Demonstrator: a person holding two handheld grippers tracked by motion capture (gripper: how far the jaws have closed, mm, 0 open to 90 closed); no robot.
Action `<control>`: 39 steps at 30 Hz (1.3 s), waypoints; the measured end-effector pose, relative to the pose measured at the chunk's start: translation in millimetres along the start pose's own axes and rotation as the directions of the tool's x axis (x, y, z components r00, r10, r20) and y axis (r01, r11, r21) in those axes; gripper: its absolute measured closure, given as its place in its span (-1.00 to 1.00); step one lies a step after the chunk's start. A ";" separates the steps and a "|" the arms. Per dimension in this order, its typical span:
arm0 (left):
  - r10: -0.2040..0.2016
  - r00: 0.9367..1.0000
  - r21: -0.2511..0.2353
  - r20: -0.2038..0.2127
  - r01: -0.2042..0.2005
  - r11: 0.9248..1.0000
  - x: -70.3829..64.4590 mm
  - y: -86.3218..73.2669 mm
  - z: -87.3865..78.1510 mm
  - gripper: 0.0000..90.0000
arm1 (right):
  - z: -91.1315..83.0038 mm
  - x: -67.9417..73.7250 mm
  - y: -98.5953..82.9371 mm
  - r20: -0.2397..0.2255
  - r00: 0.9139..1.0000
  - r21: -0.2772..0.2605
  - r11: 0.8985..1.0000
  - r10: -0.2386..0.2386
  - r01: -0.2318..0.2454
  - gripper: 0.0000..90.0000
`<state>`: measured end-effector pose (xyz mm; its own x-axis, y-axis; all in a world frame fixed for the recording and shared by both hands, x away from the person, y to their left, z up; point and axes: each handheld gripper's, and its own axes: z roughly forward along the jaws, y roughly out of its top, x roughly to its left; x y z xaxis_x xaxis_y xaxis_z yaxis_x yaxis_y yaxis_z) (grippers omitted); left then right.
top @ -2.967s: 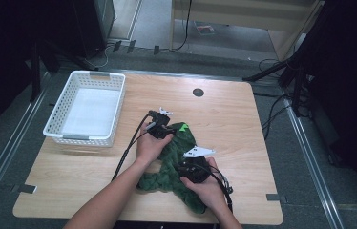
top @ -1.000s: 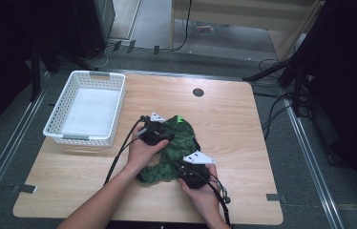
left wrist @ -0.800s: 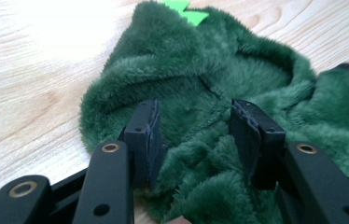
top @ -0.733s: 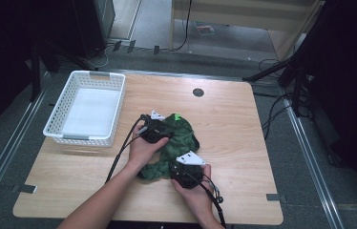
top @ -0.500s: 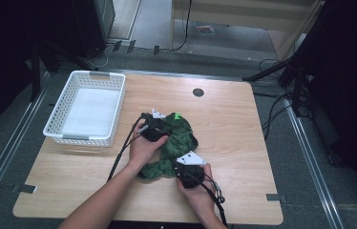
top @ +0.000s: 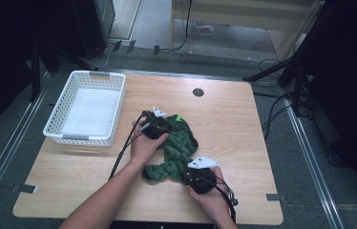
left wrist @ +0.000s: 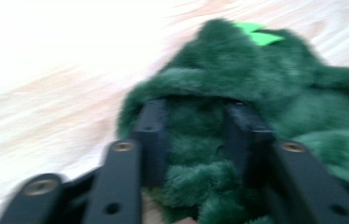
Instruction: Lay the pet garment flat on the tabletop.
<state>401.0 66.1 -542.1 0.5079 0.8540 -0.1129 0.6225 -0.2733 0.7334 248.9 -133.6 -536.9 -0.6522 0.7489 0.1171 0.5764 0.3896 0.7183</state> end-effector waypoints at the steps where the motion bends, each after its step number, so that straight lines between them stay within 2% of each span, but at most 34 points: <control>1: 0.005 1.000 -0.003 0.007 -0.005 1.000 -0.3 -0.5 -2.0 0.12 | -3.8 -2.0 2.0 -0.028 1.000 -0.014 1.000 -0.002 0.002 0.47; 2: -0.002 1.000 -0.023 0.005 0.002 1.000 0.0 -1.3 -7.3 0.09 | -8.1 -2.7 4.2 -0.042 0.999 -0.030 1.000 -0.010 0.009 0.40; 4: -0.035 0.999 -0.066 0.027 0.036 0.997 3.5 -1.4 -18.3 0.07 | -24.4 -8.1 13.6 -0.074 0.997 -0.103 0.995 -0.026 0.019 0.29; 6: -0.043 0.998 -0.100 0.035 0.046 0.994 7.9 -0.4 -29.1 0.06 | -35.9 -18.2 23.8 -0.077 0.997 -0.155 0.988 0.005 -0.017 0.29; 8: -0.054 0.997 -0.114 0.046 0.059 0.992 10.9 0.0 -36.5 0.06 | -39.1 -31.1 33.3 -0.039 0.998 -0.187 0.980 0.056 -0.062 0.29; 11: -0.060 0.997 -0.103 0.043 0.064 0.993 12.3 -4.0 -40.4 0.05 | -24.1 -51.5 42.2 0.049 0.990 -0.190 0.974 0.132 -0.121 0.25; 13: -0.049 0.998 -0.086 0.042 0.052 0.995 10.8 -8.1 -39.0 0.05 | -6.3 -62.8 43.5 0.120 0.975 -0.187 0.969 0.186 -0.162 0.20; 14: -0.039 0.998 -0.075 0.042 0.042 0.996 8.6 -11.4 -37.9 0.05 | 0.5 -66.3 43.4 0.132 0.970 -0.187 0.966 0.203 -0.176 0.21; 15: -0.030 0.999 -0.063 0.045 0.033 0.997 6.6 -14.0 -36.6 0.05 | 10.9 -70.3 43.2 0.119 0.965 -0.182 0.960 0.235 -0.211 0.24; 16: -0.015 0.999 -0.049 0.046 0.017 0.999 3.9 -16.6 -35.2 0.07 | 17.9 -71.8 43.0 0.087 0.965 -0.168 0.958 0.248 -0.231 0.33; 17: 0.013 0.999 -0.034 0.039 -0.011 0.999 0.5 -19.6 -33.1 0.09 | 23.9 -71.8 42.6 0.054 0.970 -0.150 0.963 0.235 -0.225 0.44; 18: 0.032 0.999 -0.023 0.029 -0.032 0.999 -1.4 -21.2 -31.5 0.10 | 28.4 -69.5 41.8 0.043 0.979 -0.125 0.973 0.201 -0.194 0.55; 20: 0.069 0.997 0.018 -0.016 -0.069 0.997 -4.7 -24.3 -26.6 0.16 | 30.8 -66.0 40.2 0.051 0.987 -0.092 0.985 0.150 -0.145 0.71; 21: 0.075 0.997 0.027 -0.029 -0.074 0.997 -4.0 -24.9 -25.0 0.20 | 30.3 -65.6 39.5 0.055 0.990 -0.082 0.989 0.131 -0.127 0.76; 22: 0.058 0.998 0.017 -0.040 -0.057 0.998 -3.9 -24.9 -24.0 0.23 | 29.0 -66.1 38.9 0.055 0.990 -0.074 0.990 0.128 -0.124 0.78; 26: 0.066 0.994 0.014 -0.086 -0.065 0.998 -8.0 -23.3 -21.1 0.28 | 18.8 -77.9 34.5 0.068 0.983 -0.081 0.983 0.170 -0.164 0.80; 29: 0.053 0.995 0.007 -0.081 -0.052 0.999 -6.2 -23.3 -20.3 0.28 | 11.8 -85.6 28.7 0.076 0.978 -0.086 0.978 0.195 -0.189 0.80; 31: 0.054 0.995 0.008 -0.083 -0.054 0.999 -5.7 -23.0 -20.2 0.29 | 9.5 -88.6 24.7 0.070 0.978 -0.081 0.978 0.199 -0.193 0.80; 33: 0.052 0.995 0.005 -0.086 -0.052 0.999 -5.3 -22.5 -19.5 0.29 | 8.4 -90.1 22.2 0.094 0.977 -0.081 0.980 0.191 -0.184 0.80; 36: 0.040 0.994 0.005 -0.104 -0.040 0.999 -2.5 -18.3 -15.6 0.29 | 9.1 -93.4 22.7 0.111 0.971 -0.098 0.974 0.213 -0.203 0.77; 39: 0.020 0.992 0.006 -0.122 -0.020 1.000 3.4 -9.4 -7.7 0.28 | 15.9 -95.6 26.8 0.143 0.965 -0.123 0.972 0.219 -0.202 0.72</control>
<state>392.3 74.9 -544.1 0.4442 0.8958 -0.0154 0.6156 -0.2927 0.7317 334.5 -186.2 -539.7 -0.4329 0.8848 0.1724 0.6315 0.1613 0.7584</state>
